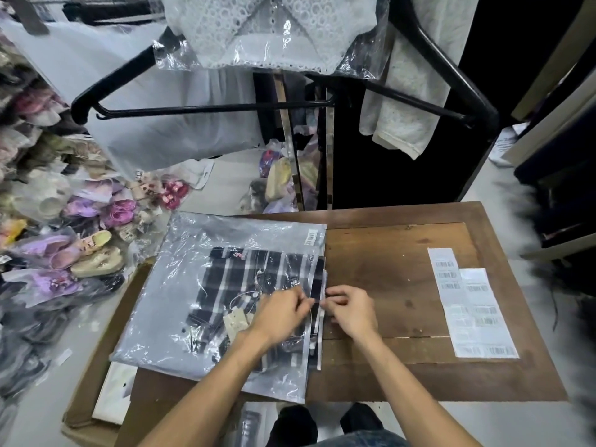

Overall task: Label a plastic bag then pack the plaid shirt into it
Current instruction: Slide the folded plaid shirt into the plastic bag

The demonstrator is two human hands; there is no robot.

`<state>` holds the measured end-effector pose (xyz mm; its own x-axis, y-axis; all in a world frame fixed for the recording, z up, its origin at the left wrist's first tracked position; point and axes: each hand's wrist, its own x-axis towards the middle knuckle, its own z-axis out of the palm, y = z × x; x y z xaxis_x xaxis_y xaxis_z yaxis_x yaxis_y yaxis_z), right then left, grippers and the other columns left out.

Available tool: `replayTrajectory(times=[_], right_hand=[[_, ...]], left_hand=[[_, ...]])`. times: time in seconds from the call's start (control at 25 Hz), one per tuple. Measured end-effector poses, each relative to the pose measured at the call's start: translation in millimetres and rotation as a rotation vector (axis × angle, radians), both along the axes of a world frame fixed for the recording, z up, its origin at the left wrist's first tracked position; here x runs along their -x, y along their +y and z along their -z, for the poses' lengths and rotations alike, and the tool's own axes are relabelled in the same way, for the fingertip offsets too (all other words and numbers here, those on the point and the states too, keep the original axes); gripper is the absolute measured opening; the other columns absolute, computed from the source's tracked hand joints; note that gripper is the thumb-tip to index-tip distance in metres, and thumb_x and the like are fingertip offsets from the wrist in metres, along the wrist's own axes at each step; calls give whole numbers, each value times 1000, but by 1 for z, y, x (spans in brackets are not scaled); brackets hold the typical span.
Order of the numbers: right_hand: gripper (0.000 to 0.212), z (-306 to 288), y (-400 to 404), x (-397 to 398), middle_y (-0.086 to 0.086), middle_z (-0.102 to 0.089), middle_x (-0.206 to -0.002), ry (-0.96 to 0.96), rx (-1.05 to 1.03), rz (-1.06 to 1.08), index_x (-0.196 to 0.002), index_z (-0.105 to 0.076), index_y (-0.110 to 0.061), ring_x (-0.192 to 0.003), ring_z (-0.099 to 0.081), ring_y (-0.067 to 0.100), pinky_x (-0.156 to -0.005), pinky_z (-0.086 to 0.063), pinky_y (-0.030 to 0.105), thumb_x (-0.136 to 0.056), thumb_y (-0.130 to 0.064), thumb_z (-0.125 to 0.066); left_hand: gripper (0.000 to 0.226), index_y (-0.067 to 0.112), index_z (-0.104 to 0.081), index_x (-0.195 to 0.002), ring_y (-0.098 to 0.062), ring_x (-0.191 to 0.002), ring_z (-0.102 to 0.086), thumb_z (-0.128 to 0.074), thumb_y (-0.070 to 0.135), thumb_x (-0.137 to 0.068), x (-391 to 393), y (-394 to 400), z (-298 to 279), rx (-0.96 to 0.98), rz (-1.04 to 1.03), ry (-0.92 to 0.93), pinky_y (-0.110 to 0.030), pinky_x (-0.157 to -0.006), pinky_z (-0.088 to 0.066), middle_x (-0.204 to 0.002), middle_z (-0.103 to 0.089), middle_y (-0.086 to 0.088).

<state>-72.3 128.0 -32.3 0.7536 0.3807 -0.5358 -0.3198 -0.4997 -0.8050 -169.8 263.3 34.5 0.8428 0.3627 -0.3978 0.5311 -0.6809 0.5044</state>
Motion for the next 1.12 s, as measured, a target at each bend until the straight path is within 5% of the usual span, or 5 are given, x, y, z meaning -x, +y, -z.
replayTrajectory(times=[0.28, 0.52, 0.72, 0.8, 1.12], right_hand=[[66, -18, 5, 4, 24, -64, -131, 691, -411, 131, -138, -49, -21, -111, -67, 31, -91, -54, 45, -100, -69, -24], [97, -7, 22, -7, 18, -64, -134, 866, -421, 82, -152, -40, -16, -87, -72, 21, -78, -52, 42, -88, -85, -19], [115, 2, 14, -20, 17, -66, -119, 1175, -617, 0, -147, -50, -13, -94, -65, 30, -101, -41, 54, -72, -97, -27], [110, 0, 32, -16, 15, -70, -104, 1211, -603, -6, -141, -58, -13, -86, -67, 27, -96, -47, 46, -73, -94, -29], [98, 7, 72, -5, 22, -50, -150, 1050, -519, 46, -139, -61, -9, -139, -50, 35, -119, -36, 43, -84, -87, -39]], left_hand=[[33, 26, -61, -89, -13, -73, -67, -41, 47, -103, 0, -4, 0, -117, 38, 23, -41, -103, -37, -68, -69, 4], [31, 27, -59, -87, -14, -73, -66, -39, 44, -102, 3, -5, -3, -177, 63, 42, -44, -102, -36, -69, -67, 6], [32, 26, -56, -82, -21, -79, -68, -36, 42, -103, 3, -6, -11, -184, 95, 34, -40, -99, -35, -78, -72, -1], [34, 23, -59, -84, -24, -83, -69, -38, 42, -102, 2, -5, -10, -165, 74, 37, -38, -96, -40, -83, -74, -4], [39, 21, -67, -90, -20, -86, -69, -41, 49, -99, 2, 4, -2, -202, 84, 15, -39, -98, -39, -83, -75, -2]])
